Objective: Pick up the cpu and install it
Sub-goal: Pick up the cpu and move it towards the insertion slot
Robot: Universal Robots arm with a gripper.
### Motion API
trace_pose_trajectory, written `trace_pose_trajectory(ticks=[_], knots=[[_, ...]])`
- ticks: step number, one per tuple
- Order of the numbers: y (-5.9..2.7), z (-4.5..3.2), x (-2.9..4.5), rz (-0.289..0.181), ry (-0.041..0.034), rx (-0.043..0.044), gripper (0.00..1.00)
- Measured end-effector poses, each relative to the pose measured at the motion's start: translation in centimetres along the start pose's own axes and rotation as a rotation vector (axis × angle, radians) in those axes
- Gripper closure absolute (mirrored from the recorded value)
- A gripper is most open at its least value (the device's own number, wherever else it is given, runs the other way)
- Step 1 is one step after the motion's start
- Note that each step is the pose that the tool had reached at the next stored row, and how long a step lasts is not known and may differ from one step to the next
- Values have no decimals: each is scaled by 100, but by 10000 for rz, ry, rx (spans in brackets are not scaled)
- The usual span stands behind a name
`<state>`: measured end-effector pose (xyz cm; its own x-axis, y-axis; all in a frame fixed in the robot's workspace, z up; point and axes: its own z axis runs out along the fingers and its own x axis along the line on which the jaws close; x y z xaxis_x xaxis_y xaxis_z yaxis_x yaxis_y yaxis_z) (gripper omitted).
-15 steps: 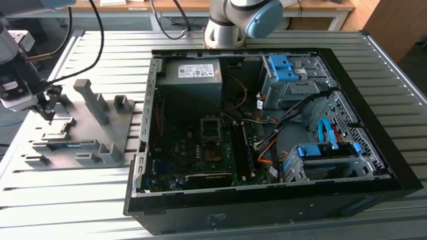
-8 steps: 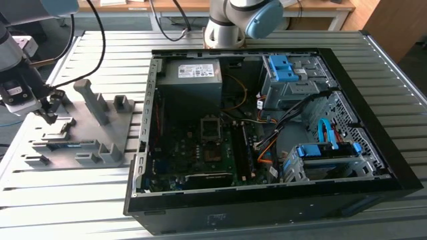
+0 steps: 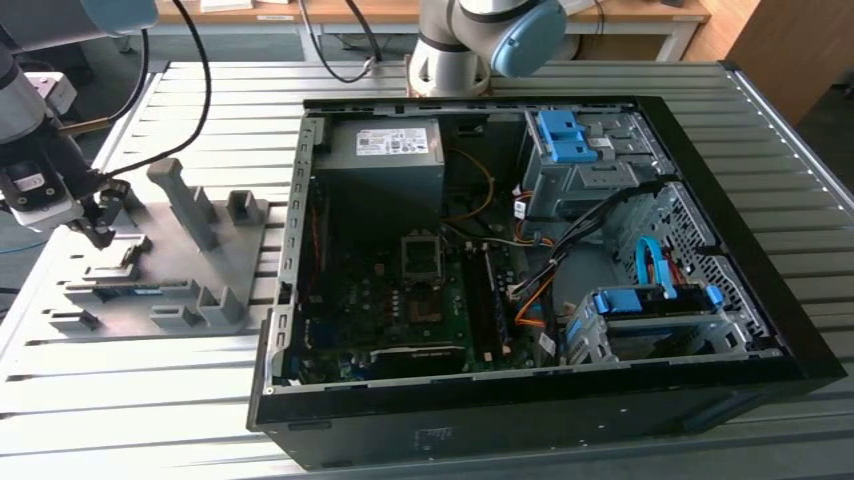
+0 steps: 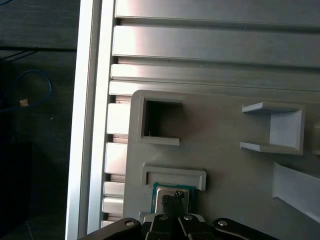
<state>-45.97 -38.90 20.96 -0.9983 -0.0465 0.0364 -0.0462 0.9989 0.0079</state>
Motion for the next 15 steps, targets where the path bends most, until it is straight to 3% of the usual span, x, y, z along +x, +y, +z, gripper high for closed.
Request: trace_pose_trajectory(ticks=[7, 13, 15], knots=[[0, 0, 0, 0, 0, 0, 89], [0, 1, 0, 1, 0, 0, 59], [0, 1, 0, 0, 1, 0, 54]])
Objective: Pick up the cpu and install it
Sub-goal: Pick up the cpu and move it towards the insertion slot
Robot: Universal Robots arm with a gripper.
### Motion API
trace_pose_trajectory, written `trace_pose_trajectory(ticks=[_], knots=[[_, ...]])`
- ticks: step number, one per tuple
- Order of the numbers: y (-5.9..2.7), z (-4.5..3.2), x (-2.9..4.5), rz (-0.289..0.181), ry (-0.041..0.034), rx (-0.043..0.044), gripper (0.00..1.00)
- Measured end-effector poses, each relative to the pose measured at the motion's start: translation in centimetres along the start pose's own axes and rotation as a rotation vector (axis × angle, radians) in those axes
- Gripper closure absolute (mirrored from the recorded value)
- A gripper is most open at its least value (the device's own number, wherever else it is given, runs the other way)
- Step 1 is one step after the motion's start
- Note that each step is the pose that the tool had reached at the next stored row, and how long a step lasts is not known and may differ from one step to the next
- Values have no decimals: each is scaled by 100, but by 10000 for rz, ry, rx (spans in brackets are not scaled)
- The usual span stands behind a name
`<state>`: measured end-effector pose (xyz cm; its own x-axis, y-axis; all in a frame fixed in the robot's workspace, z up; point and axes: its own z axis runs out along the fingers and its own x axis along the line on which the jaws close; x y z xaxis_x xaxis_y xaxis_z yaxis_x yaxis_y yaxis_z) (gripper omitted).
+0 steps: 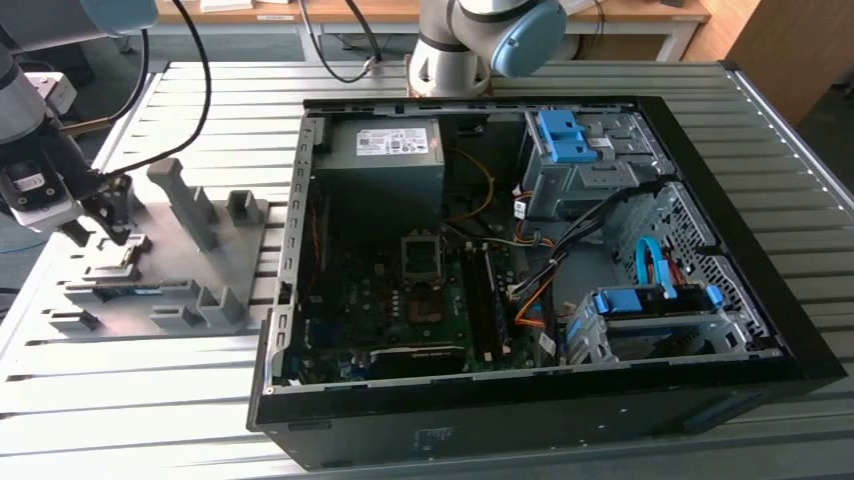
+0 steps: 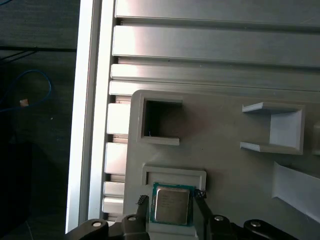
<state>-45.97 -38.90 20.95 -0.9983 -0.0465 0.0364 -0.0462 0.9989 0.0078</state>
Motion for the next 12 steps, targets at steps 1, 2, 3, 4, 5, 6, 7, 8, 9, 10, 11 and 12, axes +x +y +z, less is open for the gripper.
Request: trace_pose_trajectory(ticks=[1, 2, 3, 4, 5, 6, 7, 8, 9, 10, 11, 12], knots=[[0, 0, 0, 0, -1, 0, 48], [0, 0, 0, 0, 0, 0, 48], [0, 0, 0, 0, 0, 0, 48], [0, 0, 0, 0, -1, 0, 42], [0, 0, 0, 0, 0, 0, 42], [-1, 1, 0, 0, -1, 0, 42], [-6, 4, 0, 0, -4, -2, 42], [-17, 8, 1, 0, -2, -6, 42], [-30, 18, 1, 0, -1, -8, 42], [-43, 33, 1, 0, -1, -12, 42], [-53, 51, 0, 0, -2, -19, 42], [-60, 70, -1, -2, -5, -28, 42]])
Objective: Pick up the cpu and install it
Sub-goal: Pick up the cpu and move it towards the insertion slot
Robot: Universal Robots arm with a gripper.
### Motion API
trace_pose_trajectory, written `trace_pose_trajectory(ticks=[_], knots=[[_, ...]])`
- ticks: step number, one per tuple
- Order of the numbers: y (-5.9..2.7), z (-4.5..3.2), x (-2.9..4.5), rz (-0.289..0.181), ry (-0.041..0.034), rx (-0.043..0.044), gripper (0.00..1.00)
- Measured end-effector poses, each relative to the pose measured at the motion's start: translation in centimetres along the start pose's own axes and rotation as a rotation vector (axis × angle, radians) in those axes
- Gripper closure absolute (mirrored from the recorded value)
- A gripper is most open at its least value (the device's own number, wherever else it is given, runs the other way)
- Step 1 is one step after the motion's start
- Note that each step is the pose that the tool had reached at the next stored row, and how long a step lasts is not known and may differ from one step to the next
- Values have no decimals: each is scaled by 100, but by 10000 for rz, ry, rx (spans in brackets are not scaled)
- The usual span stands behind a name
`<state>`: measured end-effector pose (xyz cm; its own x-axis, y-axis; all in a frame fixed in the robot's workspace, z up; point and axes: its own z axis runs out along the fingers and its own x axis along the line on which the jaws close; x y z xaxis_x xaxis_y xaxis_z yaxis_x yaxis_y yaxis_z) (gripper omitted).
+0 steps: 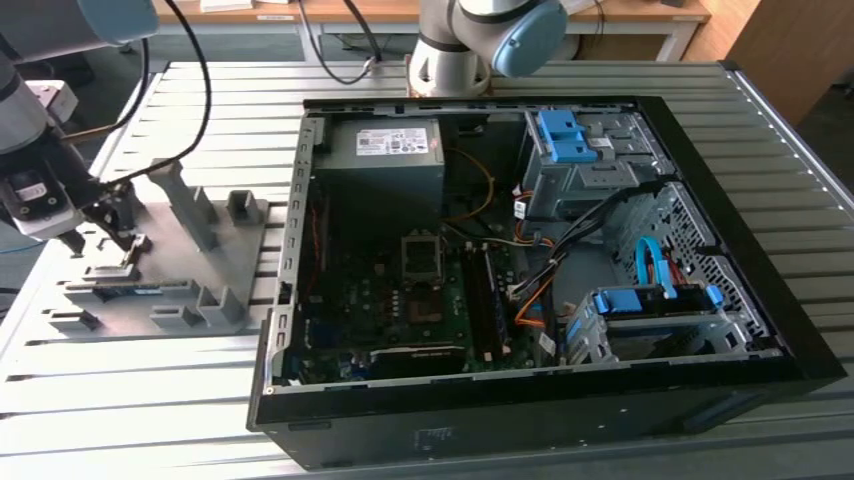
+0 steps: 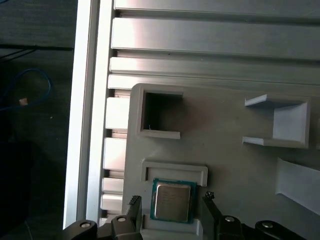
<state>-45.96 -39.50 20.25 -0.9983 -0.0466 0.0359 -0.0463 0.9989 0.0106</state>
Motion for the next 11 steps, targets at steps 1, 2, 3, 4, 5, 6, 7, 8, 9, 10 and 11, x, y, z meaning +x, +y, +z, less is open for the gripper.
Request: trace_pose_trajectory(ticks=[1, 2, 3, 4, 5, 6, 7, 8, 9, 10, 11], knots=[[-5, 17, 0, 0, 2, -13, 42], [-9, 34, 0, 0, 2, -33, 42], [-13, 52, 0, -1, 1, -48, 42], [-17, 71, -1, -2, 0, -66, 42], [-19, 88, -1, -2, 0, -82, 42], [-21, 107, -2, -2, -3, -96, 42], [-22, 125, -4, -2, -3, -98, 42], [-23, 140, -8, -3, -2, -98, 42], [-24, 155, -14, -3, -1, -99, 42], [-24, 171, -20, -3, -1, -99, 42], [-24, 184, -24, -2, -1, -99, 42]])
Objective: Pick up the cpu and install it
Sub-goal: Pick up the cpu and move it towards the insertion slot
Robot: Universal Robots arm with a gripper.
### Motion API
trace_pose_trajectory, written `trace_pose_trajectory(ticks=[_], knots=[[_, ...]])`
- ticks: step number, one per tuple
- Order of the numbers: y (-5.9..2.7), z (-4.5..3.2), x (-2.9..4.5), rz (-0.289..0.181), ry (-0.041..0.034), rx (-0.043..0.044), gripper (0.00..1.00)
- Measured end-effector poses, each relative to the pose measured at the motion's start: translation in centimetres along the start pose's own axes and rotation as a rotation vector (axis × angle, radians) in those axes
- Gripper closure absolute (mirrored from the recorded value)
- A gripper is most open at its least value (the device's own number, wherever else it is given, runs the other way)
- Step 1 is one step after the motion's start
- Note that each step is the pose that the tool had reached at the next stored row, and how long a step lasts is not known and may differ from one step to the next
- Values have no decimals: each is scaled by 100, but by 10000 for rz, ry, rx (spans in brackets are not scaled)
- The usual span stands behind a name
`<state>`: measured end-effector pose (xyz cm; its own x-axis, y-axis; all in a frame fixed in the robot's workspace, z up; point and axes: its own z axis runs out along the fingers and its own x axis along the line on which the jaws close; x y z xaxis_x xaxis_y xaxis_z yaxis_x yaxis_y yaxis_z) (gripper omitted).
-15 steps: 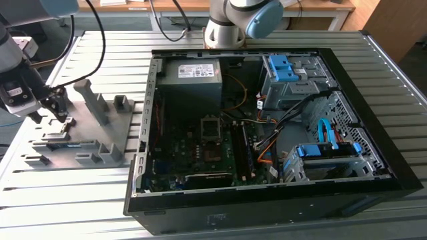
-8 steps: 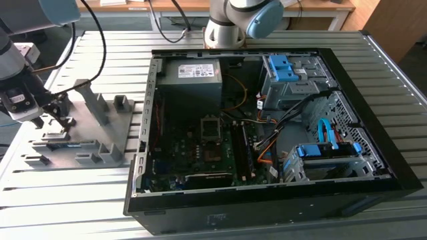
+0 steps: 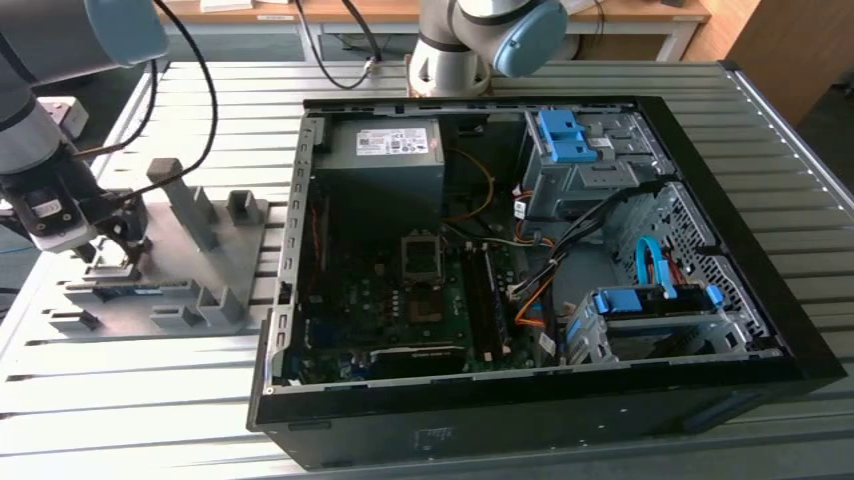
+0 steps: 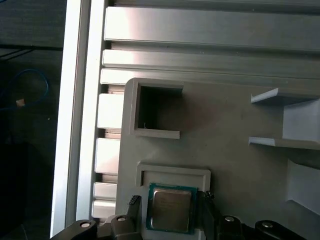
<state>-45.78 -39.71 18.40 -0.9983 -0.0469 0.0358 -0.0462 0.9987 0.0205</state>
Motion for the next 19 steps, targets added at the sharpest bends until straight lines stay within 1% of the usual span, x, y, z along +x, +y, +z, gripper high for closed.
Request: trace_pose_trajectory(ticks=[3, 12, 13, 14, 15, 16, 19], knots=[[-1, 28, -3, 0, 0, 0, 42], [-1, 36, -3, -1, 0, -1, 42], [-1, 36, -3, -1, 0, 0, 43], [-1, 36, -3, -1, 0, 0, 49], [-1, 36, -3, -1, 1, 0, 49], [-1, 37, -3, -1, 1, 0, 53], [-1, 38, -4, -1, 0, -1, 53]])
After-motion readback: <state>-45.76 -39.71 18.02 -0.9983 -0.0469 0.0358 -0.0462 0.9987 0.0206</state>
